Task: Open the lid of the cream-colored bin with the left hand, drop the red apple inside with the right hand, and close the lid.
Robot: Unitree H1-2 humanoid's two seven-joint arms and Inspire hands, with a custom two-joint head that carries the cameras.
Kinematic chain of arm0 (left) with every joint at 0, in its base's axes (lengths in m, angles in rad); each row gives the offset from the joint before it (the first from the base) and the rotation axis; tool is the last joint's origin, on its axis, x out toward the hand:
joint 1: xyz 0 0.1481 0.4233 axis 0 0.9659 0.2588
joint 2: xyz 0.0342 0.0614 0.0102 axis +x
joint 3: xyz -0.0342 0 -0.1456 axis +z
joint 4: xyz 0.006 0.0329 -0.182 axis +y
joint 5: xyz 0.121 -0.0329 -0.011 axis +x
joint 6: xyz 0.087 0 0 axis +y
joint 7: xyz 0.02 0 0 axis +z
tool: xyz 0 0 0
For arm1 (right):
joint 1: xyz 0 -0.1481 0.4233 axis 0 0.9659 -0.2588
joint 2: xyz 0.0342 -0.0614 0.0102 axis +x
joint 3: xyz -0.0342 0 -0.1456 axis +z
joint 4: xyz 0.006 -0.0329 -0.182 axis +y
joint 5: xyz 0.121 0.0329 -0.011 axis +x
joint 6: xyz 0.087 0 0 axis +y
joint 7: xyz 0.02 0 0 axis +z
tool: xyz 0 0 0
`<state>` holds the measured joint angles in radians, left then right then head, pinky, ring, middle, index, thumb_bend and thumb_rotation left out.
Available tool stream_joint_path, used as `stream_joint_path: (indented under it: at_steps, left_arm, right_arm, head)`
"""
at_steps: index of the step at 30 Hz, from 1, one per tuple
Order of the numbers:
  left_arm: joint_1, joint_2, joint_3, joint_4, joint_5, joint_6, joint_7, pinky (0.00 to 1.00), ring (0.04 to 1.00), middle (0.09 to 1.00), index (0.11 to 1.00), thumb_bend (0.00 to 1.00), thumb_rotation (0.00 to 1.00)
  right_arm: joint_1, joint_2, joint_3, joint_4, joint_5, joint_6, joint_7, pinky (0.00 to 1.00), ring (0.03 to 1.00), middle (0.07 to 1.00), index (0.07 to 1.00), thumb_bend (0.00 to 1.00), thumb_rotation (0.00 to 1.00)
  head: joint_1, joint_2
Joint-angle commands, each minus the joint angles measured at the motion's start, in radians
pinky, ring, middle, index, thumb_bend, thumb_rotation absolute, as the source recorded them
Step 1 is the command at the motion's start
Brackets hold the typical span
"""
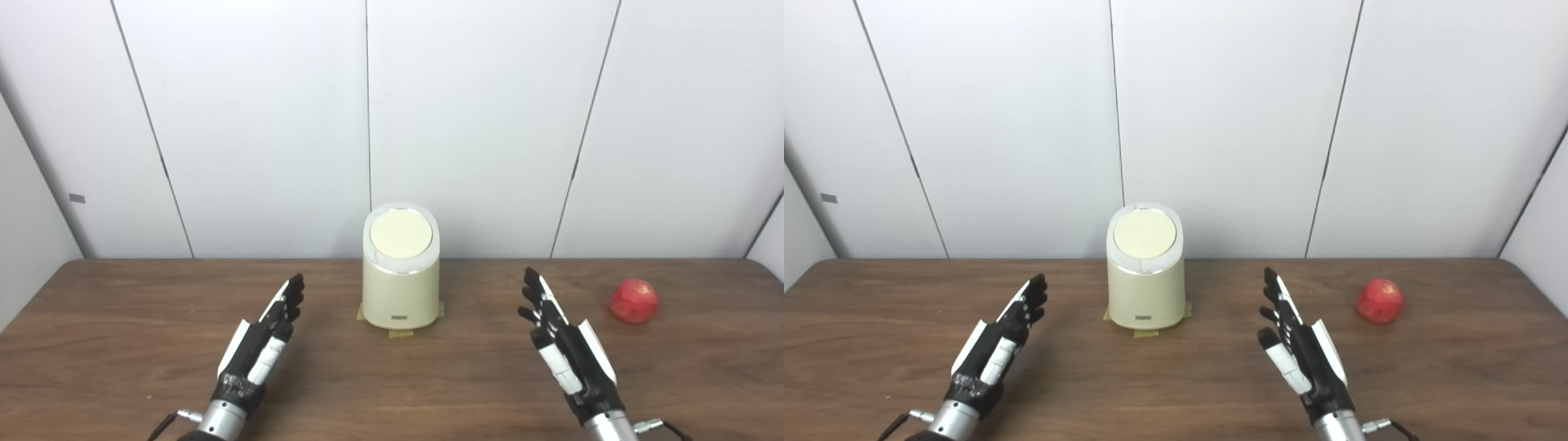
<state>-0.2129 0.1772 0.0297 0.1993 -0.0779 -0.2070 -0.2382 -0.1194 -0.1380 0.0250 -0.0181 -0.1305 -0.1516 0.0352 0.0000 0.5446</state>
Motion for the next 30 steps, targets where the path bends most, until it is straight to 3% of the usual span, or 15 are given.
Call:
stream_joint_path:
  at_steps: [1, 15, 20, 25, 30]
  left_arm:
    - [-0.022, 0.001, -0.002, -0.015, -0.005, -0.018, 0.008, 1.00, 1.000, 1.000, 1.000, 1.00, 0.87]
    - [-0.028, -0.001, 0.000, -0.008, -0.011, -0.019, 0.007, 1.00, 1.000, 1.000, 1.000, 1.00, 0.86]
    - [-0.035, -0.013, -0.014, -0.051, 0.058, 0.017, 0.050, 1.00, 1.000, 1.000, 1.000, 1.00, 0.87]
    - [-0.155, 0.009, -0.047, -0.179, 0.251, 0.209, 0.119, 1.00, 1.000, 1.000, 1.000, 0.93, 0.79]
    - [-0.315, 0.044, -0.082, -0.154, 0.377, 0.338, 0.126, 0.95, 1.000, 1.000, 1.000, 0.92, 0.74]
  right_arm:
    - [-0.035, 0.001, -0.009, -0.017, -0.001, -0.043, -0.014, 0.90, 0.963, 0.993, 0.981, 0.83, 0.98]
    - [-0.040, -0.002, -0.005, -0.007, 0.001, -0.056, -0.011, 0.90, 0.970, 0.999, 0.987, 0.81, 0.98]
    - [-0.047, -0.005, -0.007, 0.020, 0.002, -0.078, -0.011, 0.90, 0.970, 1.000, 0.988, 0.81, 0.98]
    - [-0.059, -0.008, -0.008, 0.045, 0.008, -0.087, -0.008, 0.92, 0.981, 1.000, 0.990, 0.83, 0.98]
    - [-0.075, -0.007, -0.008, 0.081, 0.008, -0.117, -0.012, 0.91, 0.981, 1.000, 0.993, 0.83, 0.98]
  head:
    - [0.000, 0.001]
    - [-0.004, -0.008]
    - [0.006, -0.016]
    - [0.013, -0.032]
    - [0.020, -0.045]
